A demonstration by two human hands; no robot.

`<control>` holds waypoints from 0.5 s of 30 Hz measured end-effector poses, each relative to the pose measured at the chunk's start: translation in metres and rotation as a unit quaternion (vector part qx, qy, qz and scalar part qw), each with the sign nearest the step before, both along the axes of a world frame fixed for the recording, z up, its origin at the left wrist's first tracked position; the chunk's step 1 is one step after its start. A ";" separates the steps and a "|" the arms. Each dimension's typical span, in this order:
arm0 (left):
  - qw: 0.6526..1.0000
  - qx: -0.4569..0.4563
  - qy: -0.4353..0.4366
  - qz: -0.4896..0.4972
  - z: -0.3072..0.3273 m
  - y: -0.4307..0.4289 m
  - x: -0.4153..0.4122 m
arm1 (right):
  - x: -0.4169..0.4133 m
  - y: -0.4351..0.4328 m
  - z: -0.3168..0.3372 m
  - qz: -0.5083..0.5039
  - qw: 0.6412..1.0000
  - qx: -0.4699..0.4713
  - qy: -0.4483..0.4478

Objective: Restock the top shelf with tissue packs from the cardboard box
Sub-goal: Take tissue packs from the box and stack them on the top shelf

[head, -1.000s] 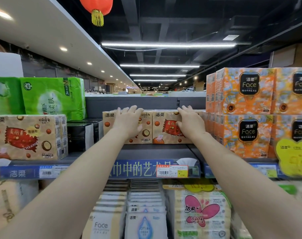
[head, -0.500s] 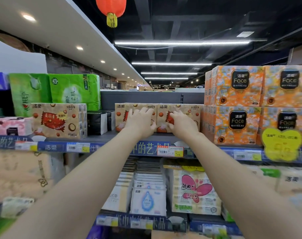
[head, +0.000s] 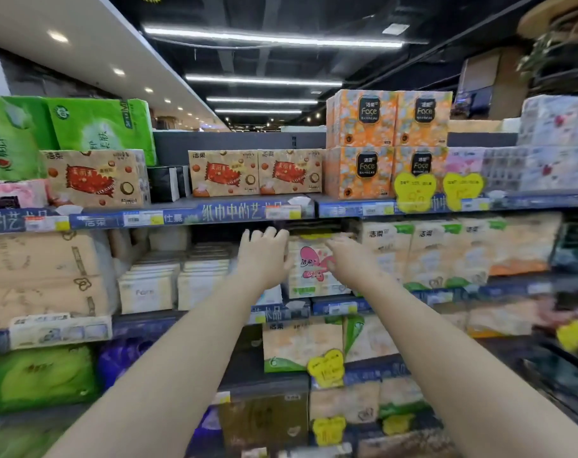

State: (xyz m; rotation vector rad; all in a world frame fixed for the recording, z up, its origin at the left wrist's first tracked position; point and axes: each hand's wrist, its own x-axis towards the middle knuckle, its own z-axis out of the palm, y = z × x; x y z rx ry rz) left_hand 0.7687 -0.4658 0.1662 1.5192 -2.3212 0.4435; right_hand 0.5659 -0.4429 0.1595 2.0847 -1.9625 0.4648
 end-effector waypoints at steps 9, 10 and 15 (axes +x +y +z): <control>0.984 0.166 0.001 -0.067 -0.126 0.099 -0.072 | -0.080 0.134 -0.133 -0.107 0.979 0.171 -0.010; 0.982 0.176 -0.002 -0.075 -0.139 0.108 -0.083 | -0.091 0.144 -0.147 -0.114 0.977 0.182 -0.014; 0.965 0.237 -0.020 -0.109 -0.199 0.139 -0.147 | -0.149 0.184 -0.207 -0.148 0.962 0.227 -0.037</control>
